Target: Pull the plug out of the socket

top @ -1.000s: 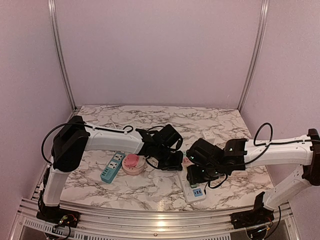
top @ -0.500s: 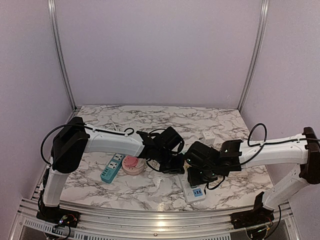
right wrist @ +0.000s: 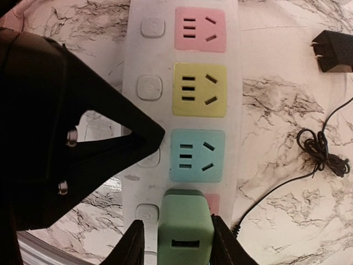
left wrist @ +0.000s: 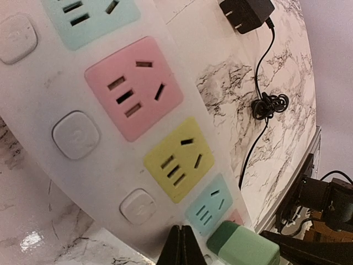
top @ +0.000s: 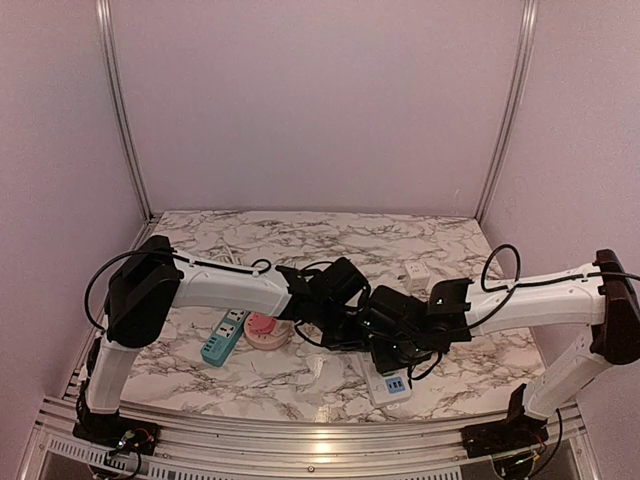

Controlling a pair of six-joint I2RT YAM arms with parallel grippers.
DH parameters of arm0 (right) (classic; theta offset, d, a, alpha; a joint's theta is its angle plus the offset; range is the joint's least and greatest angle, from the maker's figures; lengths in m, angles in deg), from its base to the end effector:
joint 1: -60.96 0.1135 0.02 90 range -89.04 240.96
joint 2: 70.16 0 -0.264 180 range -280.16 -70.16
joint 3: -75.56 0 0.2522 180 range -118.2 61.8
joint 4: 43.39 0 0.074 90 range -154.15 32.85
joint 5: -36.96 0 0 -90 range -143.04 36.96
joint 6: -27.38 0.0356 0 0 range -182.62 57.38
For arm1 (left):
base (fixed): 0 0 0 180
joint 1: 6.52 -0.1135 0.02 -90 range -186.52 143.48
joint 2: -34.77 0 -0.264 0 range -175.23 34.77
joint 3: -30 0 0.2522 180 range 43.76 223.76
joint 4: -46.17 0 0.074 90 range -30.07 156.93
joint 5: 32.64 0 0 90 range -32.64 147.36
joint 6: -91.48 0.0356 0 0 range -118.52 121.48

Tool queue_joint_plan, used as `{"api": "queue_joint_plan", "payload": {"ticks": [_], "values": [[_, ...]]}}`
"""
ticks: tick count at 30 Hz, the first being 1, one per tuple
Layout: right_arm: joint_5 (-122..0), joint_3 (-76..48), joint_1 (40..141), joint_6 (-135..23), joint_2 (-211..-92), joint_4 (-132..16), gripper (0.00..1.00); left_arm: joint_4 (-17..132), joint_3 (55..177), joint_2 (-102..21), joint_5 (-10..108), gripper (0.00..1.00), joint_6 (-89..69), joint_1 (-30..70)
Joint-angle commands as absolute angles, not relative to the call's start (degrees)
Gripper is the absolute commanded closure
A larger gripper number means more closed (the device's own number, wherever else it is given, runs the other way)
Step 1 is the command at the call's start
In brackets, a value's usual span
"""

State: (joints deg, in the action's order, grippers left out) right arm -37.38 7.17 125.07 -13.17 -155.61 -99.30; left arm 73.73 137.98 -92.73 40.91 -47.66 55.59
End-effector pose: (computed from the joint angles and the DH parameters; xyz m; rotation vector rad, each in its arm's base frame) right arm 0.1274 0.2404 0.1991 -0.2946 2.7337 0.1372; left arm 0.2213 -0.4396 0.1595 0.4627 2.6965 -1.1092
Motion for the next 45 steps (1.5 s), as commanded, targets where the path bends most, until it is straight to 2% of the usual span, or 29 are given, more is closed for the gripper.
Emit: {"api": "queue_joint_plan", "payload": {"ticks": [1,11,21,45], "values": [[-35.7,5.1,125.9,-12.4,-156.5,-101.0,0.65,74.3,137.7,-95.2,42.1,1.00,-48.4,56.1],[-34.9,4.8,125.9,-12.0,-156.7,-100.7,0.79,74.9,140.0,-97.2,43.3,1.00,-49.4,55.6],[-33.0,2.9,126.0,-11.7,-156.8,-101.8,0.89,76.8,141.1,-99.2,43.8,1.00,-49.6,55.6],[-29.9,-1.5,125.5,-14.2,-153.8,-105.7,0.90,77.1,138.7,-101.1,45.5,1.00,-51.6,55.7]]}}
